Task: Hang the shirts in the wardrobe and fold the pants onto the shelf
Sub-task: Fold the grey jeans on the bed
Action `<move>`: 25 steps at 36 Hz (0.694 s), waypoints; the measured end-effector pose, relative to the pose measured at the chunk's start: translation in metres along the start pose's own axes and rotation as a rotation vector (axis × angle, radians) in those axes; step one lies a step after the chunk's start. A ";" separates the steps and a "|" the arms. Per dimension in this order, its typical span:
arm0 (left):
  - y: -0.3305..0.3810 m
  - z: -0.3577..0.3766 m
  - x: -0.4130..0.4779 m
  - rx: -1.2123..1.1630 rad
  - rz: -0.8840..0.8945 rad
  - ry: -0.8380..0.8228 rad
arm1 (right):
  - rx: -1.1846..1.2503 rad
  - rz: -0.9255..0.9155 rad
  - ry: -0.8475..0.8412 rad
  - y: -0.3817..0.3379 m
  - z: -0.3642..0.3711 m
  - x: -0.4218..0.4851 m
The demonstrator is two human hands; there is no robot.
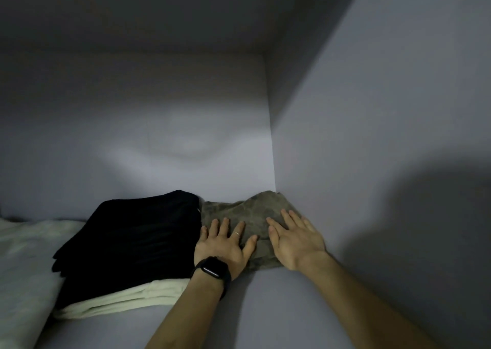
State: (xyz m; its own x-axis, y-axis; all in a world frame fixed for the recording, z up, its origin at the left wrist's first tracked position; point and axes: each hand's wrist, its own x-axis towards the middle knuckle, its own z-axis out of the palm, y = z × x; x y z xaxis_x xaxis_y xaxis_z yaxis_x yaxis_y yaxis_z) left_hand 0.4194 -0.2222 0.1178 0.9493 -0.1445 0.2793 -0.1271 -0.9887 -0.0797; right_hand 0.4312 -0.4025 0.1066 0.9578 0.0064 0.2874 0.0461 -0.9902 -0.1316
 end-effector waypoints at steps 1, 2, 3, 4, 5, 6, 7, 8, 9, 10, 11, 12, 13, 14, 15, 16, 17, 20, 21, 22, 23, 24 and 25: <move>0.002 -0.002 -0.002 0.003 -0.006 0.004 | 0.009 0.014 0.007 -0.002 -0.002 -0.002; 0.005 -0.004 -0.007 0.001 -0.015 0.005 | 0.017 0.030 0.009 -0.004 -0.004 -0.007; 0.009 -0.004 -0.011 -0.006 -0.021 0.006 | 0.026 0.049 0.008 -0.006 -0.005 -0.012; 0.012 -0.005 -0.019 -0.012 -0.028 0.012 | 0.031 0.067 0.008 -0.009 -0.008 -0.020; 0.016 -0.006 -0.026 -0.016 -0.030 0.021 | 0.032 0.086 0.001 -0.012 -0.010 -0.026; 0.019 -0.006 -0.031 -0.024 -0.020 0.028 | 0.032 0.102 -0.015 -0.014 -0.012 -0.031; 0.019 -0.008 -0.038 -0.034 0.000 0.035 | 0.037 0.109 -0.037 -0.017 -0.016 -0.038; 0.018 -0.011 -0.049 -0.044 0.027 0.038 | 0.056 0.110 -0.064 -0.020 -0.022 -0.050; 0.018 -0.015 -0.059 -0.060 0.057 0.048 | 0.086 0.105 -0.079 -0.022 -0.026 -0.060; 0.016 -0.018 -0.071 -0.085 0.080 0.057 | 0.118 0.096 -0.091 -0.023 -0.030 -0.072; 0.015 -0.022 -0.084 -0.117 0.094 0.067 | 0.149 0.080 -0.093 -0.024 -0.034 -0.086; 0.013 -0.026 -0.097 -0.150 0.102 0.078 | 0.176 0.060 -0.080 -0.025 -0.038 -0.100; 0.011 -0.030 -0.111 -0.174 0.104 0.079 | 0.201 0.040 -0.061 -0.026 -0.039 -0.114; 0.009 -0.033 -0.127 -0.190 0.105 0.063 | 0.223 0.016 -0.047 -0.028 -0.040 -0.129; 0.004 -0.035 -0.145 -0.196 0.101 0.041 | 0.243 -0.006 -0.037 -0.031 -0.040 -0.147; -0.001 -0.036 -0.161 -0.201 0.099 0.031 | 0.263 -0.020 -0.020 -0.034 -0.038 -0.164; -0.005 -0.037 -0.175 -0.210 0.096 0.032 | 0.283 -0.027 0.002 -0.036 -0.035 -0.179; -0.026 -0.036 -0.224 -0.240 0.072 0.075 | 0.344 -0.029 0.113 -0.049 -0.025 -0.230; -0.034 -0.034 -0.241 -0.241 0.066 0.098 | 0.358 -0.030 0.154 -0.055 -0.021 -0.247; -0.041 -0.031 -0.256 -0.241 0.061 0.124 | 0.358 -0.036 0.188 -0.059 -0.016 -0.261; -0.049 -0.028 -0.270 -0.241 0.056 0.144 | 0.341 -0.050 0.206 -0.066 -0.011 -0.275; -0.060 -0.023 -0.288 -0.236 0.052 0.160 | 0.313 -0.068 0.210 -0.074 -0.005 -0.291; -0.068 -0.019 -0.300 -0.230 0.054 0.181 | 0.291 -0.083 0.217 -0.079 0.001 -0.302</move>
State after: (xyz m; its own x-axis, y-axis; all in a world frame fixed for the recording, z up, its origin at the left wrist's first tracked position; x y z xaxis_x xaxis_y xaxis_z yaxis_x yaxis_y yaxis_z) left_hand 0.1378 -0.1125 0.0575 0.8751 -0.1816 0.4486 -0.2577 -0.9594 0.1144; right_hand 0.1389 -0.3256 0.0292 0.8664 0.0239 0.4988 0.2293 -0.9064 -0.3547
